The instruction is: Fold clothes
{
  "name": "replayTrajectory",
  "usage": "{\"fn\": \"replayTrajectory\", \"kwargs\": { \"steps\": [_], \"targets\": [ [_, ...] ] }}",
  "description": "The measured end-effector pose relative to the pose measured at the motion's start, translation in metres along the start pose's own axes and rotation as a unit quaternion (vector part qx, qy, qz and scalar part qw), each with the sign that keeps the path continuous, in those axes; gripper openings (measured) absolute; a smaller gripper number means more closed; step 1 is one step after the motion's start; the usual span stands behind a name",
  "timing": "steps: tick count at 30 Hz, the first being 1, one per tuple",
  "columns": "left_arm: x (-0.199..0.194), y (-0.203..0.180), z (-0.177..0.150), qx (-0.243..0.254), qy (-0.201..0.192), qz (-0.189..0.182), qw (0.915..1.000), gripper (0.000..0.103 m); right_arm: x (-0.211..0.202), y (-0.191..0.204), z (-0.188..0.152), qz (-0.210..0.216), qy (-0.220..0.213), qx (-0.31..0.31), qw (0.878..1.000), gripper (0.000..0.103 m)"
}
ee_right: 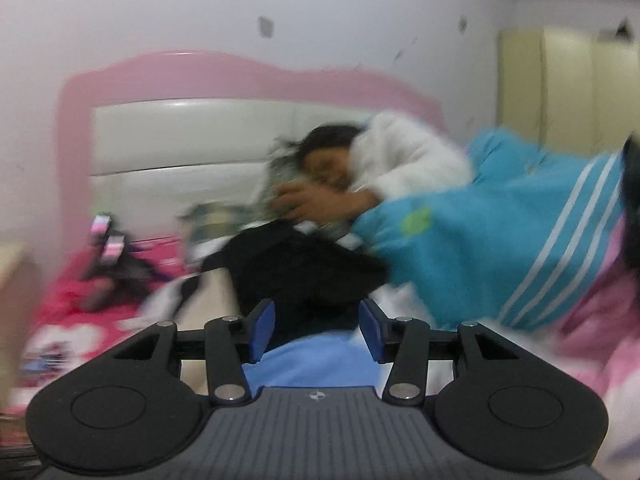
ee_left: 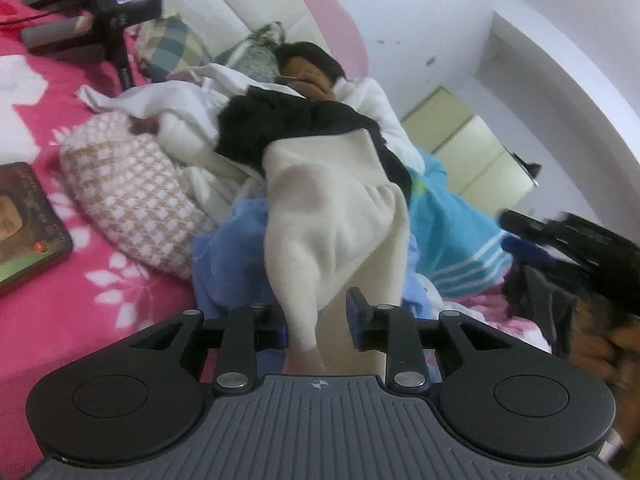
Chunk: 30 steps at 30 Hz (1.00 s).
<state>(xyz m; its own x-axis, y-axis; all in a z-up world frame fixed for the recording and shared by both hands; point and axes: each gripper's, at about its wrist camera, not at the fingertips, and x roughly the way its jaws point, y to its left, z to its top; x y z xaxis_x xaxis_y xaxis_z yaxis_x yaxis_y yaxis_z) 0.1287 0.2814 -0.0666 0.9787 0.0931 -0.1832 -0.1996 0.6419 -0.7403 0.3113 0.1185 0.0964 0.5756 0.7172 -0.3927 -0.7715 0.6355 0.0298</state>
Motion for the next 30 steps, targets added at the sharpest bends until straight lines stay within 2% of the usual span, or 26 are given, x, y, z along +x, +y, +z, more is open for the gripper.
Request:
{"fn": "replayTrajectory", "kwargs": {
  "steps": [3, 5, 8, 11, 13, 17, 19, 20, 21, 22, 23, 24, 27, 30],
  "targets": [
    [-0.005, 0.000, 0.000, 0.005, -0.013, 0.014, 0.9998, 0.027, 0.006, 0.023, 0.000, 0.044, 0.047, 0.012, 0.998, 0.050],
    [-0.007, 0.001, -0.001, 0.013, -0.021, 0.026, 0.9994, 0.027, 0.023, 0.040, 0.002, 0.054, 0.065, 0.000, 0.996, 0.050],
    [-0.006, 0.000, -0.002, 0.030, -0.019, 0.039, 0.9986, 0.027, 0.055, 0.074, 0.009, 0.044, 0.071, -0.057, 0.995, 0.049],
    [-0.003, -0.004, -0.005, 0.054, -0.017, 0.041, 0.9975, 0.027, 0.086, 0.118, 0.015, 0.036, 0.093, -0.127, 0.987, 0.049],
    [-0.002, -0.008, -0.007, 0.069, -0.015, 0.038, 0.9968, 0.027, 0.107, 0.147, 0.014, 0.031, 0.120, -0.167, 0.978, 0.049],
    [-0.002, -0.015, -0.012, 0.090, -0.009, 0.029, 0.9955, 0.027, 0.154, 0.189, -0.005, -0.031, 0.189, -0.253, 0.948, 0.049],
    [-0.002, -0.016, -0.013, 0.097, -0.005, 0.024, 0.9950, 0.027, 0.175, 0.192, -0.017, -0.063, 0.217, -0.286, 0.931, 0.048],
    [-0.002, -0.015, -0.013, 0.098, -0.002, 0.023, 0.9949, 0.027, 0.179, 0.189, -0.019, -0.071, 0.221, -0.287, 0.929, 0.047],
    [-0.001, -0.015, -0.013, 0.100, 0.001, 0.021, 0.9948, 0.027, 0.183, 0.186, -0.021, -0.079, 0.226, -0.287, 0.927, 0.041],
    [-0.001, -0.015, -0.013, 0.099, 0.003, 0.017, 0.9949, 0.027, 0.184, 0.182, -0.021, -0.084, 0.229, -0.282, 0.928, 0.034],
    [-0.002, -0.016, -0.013, 0.098, 0.004, 0.012, 0.9951, 0.027, 0.181, 0.178, -0.018, -0.083, 0.227, -0.265, 0.933, 0.029],
    [-0.002, -0.016, -0.013, 0.097, 0.005, 0.008, 0.9952, 0.027, 0.177, 0.174, -0.015, -0.080, 0.225, -0.248, 0.939, 0.018],
    [-0.004, -0.021, -0.016, 0.106, 0.003, -0.003, 0.9943, 0.027, 0.158, 0.161, -0.003, -0.062, 0.209, -0.193, 0.957, 0.012],
    [-0.009, -0.029, -0.019, 0.125, -0.008, -0.012, 0.9920, 0.027, 0.131, 0.151, 0.013, -0.007, 0.168, -0.133, 0.977, 0.012]
  ]
}}
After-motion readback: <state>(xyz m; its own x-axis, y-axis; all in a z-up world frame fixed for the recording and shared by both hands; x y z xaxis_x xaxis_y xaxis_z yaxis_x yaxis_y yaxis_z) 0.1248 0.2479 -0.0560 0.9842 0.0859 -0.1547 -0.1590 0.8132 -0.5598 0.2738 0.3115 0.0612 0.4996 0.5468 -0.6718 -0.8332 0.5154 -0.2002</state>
